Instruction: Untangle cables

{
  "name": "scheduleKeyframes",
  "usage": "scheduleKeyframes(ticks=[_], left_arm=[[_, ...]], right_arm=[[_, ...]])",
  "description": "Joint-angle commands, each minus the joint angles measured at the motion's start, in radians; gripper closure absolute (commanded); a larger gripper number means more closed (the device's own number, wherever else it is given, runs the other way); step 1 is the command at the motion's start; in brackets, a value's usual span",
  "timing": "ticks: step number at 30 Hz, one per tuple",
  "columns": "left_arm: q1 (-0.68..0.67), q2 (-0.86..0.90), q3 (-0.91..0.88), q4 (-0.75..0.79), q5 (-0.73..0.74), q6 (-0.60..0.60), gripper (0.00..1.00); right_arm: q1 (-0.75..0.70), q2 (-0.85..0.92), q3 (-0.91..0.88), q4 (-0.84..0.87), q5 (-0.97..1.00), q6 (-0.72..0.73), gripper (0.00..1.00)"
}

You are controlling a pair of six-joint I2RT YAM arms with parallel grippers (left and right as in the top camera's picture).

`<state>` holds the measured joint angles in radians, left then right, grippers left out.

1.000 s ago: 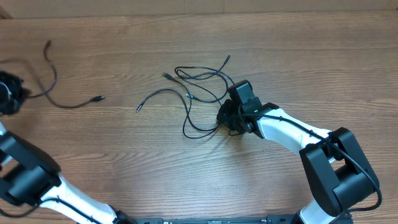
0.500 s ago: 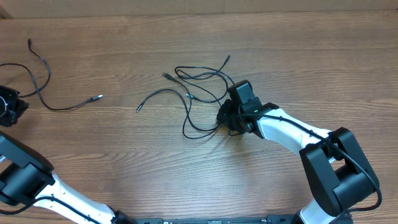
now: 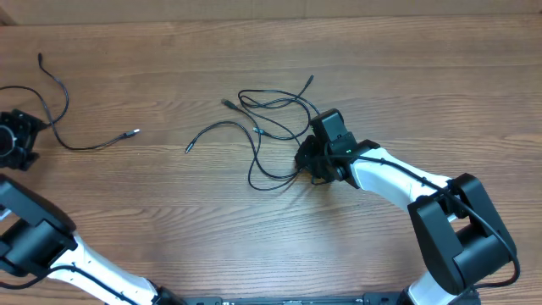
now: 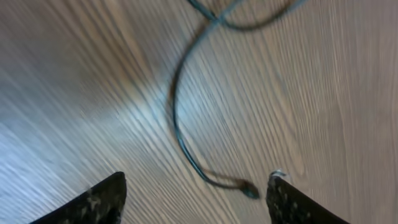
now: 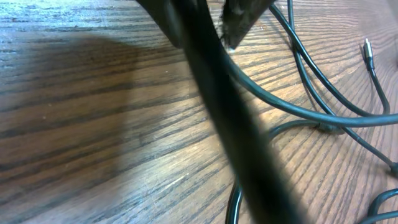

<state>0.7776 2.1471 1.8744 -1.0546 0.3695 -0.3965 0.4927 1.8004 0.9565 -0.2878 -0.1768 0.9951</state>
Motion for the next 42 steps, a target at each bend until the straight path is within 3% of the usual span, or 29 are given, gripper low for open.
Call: scheduleKeyframes(ticks=[1, 4, 9, 12, 15, 16, 20, 23, 30, 35, 42], left_arm=[[-0.097, -0.017, 0.013, -0.018, 0.059, 0.029, 0.32], [-0.195, -0.019, 0.013, -0.032, 0.065, 0.079, 0.36], [-0.354, -0.019, 0.013, -0.055, 0.066, 0.157, 0.38], [-0.438, -0.022, 0.013, -0.080, 0.069, 0.218, 0.40], [-0.511, -0.037, 0.013, -0.117, 0.069, 0.287, 0.47], [-0.528, -0.044, 0.013, -0.127, 0.068, 0.295, 0.48], [-0.593, -0.103, 0.013, -0.157, 0.069, 0.322, 0.48], [-0.631, -0.170, 0.013, -0.171, 0.069, 0.322, 0.48], [-0.744, -0.319, 0.013, -0.217, 0.043, 0.298, 0.44], [-0.859, -0.312, 0.001, -0.281, -0.042, 0.245, 0.43], [-1.014, -0.303, -0.103, -0.221, -0.096, 0.194, 0.42]], right_arm=[[0.002, 0.003, -0.004, 0.007, -0.023, -0.021, 0.68], [0.002, 0.003, -0.004, 0.039, -0.121, -0.161, 0.66], [0.002, 0.003, -0.004, 0.050, -0.201, -0.238, 0.96], [0.002, 0.003, -0.004, 0.051, -0.203, -0.238, 0.96], [0.002, 0.003, -0.004, 0.051, -0.203, -0.238, 0.96], [0.002, 0.003, -0.004, 0.051, -0.203, -0.238, 0.90], [0.002, 0.003, -0.004, 0.052, -0.201, -0.238, 0.34], [-0.006, 0.003, -0.004, 0.052, -0.190, -0.238, 0.18], [-0.053, 0.003, -0.004, 0.048, -0.194, -0.238, 0.12], [-0.057, 0.003, -0.004, 0.047, -0.195, -0.238, 0.13], [-0.066, 0.003, -0.004, 0.044, -0.164, -0.238, 0.13]])
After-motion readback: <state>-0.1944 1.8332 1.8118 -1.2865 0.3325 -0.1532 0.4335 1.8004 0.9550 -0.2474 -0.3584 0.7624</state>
